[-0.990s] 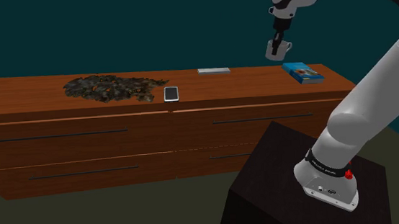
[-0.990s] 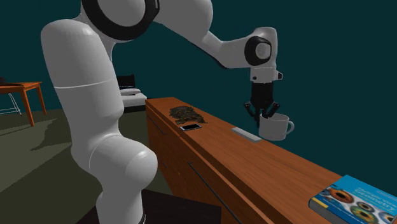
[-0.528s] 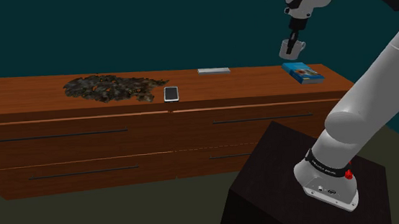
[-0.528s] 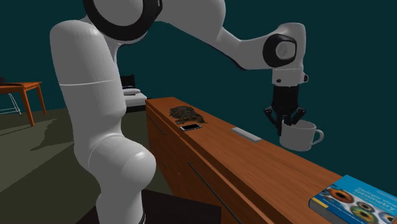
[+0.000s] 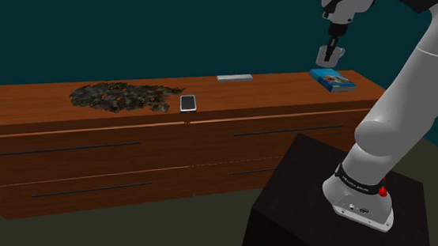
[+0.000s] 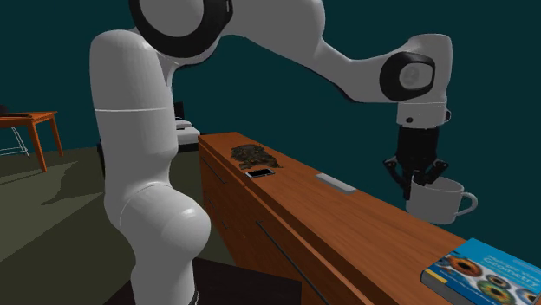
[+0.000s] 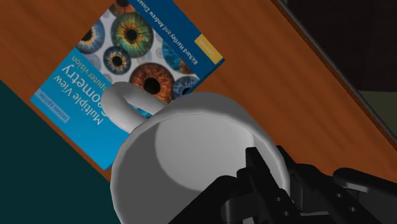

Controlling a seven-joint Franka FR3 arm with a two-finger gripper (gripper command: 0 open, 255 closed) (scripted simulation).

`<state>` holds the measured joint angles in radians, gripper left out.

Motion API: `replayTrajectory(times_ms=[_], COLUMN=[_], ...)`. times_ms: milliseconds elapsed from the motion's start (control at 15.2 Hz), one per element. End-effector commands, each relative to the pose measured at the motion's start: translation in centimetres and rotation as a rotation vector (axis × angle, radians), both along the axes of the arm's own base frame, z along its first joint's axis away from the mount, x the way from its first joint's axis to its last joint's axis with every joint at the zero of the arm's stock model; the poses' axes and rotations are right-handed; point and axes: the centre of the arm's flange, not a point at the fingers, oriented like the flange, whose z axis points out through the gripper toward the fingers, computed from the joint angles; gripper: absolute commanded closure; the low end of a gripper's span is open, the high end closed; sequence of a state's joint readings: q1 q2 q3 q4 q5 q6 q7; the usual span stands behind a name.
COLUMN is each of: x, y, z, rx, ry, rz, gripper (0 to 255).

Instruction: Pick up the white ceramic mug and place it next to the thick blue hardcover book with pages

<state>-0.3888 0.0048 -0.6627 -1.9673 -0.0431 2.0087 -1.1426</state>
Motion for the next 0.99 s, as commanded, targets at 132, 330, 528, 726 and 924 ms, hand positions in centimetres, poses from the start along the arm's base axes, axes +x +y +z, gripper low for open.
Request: replayTrajectory(times_ms=[132,330,528,726,924], x=[-0.1,-0.1,-0.1,-0.1,-0.1], y=[-0.1,-0.1,-0.1,-0.1,-0.1], z=[-2.0,-3.6,-5.1,-6.7,-8.3], rx=[-0.001,-0.001,-0.001,-0.001,-0.001], ry=[0.0,0.0,0.0,0.0,0.0], rz=[0.001,0.001,0.001,0.001,0.001], gripper=[255,255,255,255,255])
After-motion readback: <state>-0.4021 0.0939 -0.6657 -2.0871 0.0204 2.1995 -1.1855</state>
